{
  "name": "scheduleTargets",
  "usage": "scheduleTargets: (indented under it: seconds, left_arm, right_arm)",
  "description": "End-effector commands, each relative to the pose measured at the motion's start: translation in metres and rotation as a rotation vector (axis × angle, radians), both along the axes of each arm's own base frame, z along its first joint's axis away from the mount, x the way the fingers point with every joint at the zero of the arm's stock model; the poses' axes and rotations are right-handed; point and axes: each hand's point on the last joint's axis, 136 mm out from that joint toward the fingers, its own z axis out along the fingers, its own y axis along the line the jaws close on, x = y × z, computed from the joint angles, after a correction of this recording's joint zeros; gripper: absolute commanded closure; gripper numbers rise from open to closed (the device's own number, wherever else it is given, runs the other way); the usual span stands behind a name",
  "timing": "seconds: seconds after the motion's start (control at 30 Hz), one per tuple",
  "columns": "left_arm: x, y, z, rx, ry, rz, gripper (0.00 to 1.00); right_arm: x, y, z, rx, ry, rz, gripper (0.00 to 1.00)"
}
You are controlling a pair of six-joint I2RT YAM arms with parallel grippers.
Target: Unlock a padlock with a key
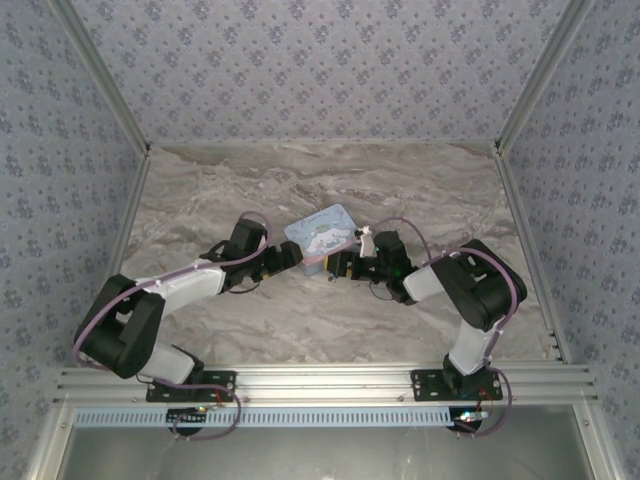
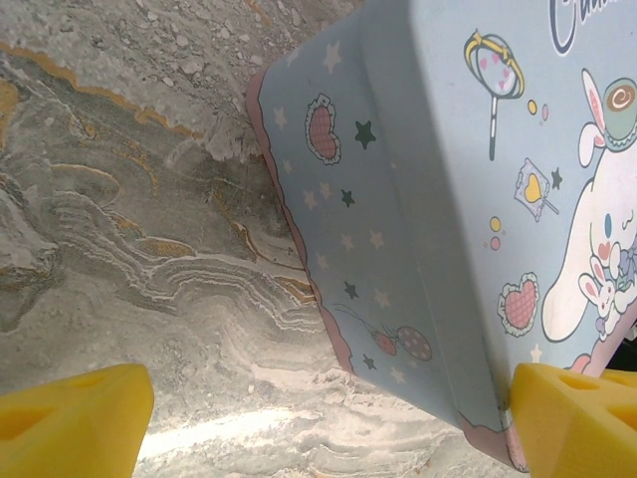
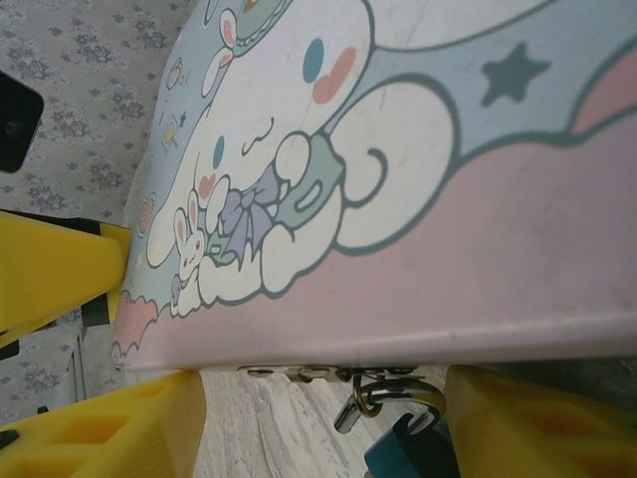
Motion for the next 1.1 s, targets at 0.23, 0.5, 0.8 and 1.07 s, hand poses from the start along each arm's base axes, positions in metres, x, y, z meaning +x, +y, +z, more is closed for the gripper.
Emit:
scheduleTargets:
  seconds: [0.23, 0.5, 0.8, 1.07]
  left_arm:
    - [-0.0137, 0.0076, -0.0108, 0.047, 0.045, -0.003, 0.08]
    - [-0.0141, 0.0086, -0.0099, 0.048, 0.042, -0.002, 0.08]
    - [-0.0141, 0.0087, -0.0111, 0.052, 0.046, -0.001, 0.08]
    - [-0.0139, 0.0085, -0.0115, 0.053, 0.047, -0.002, 0.08]
  right_arm:
    - [-0.0017, 0.0028, 0.003, 0.03, -0.011, 0.01, 0.41]
    - [-0.0025, 0.0013, 0.0031, 0.035, -0.01, 0.01, 0.48]
    - [-0.004, -0.0001, 0.0039, 0.041, -0.011, 0.013, 0.54]
    - [-0.0066, -0.0008, 0.003, 0.044, -0.008, 0.02, 0.61]
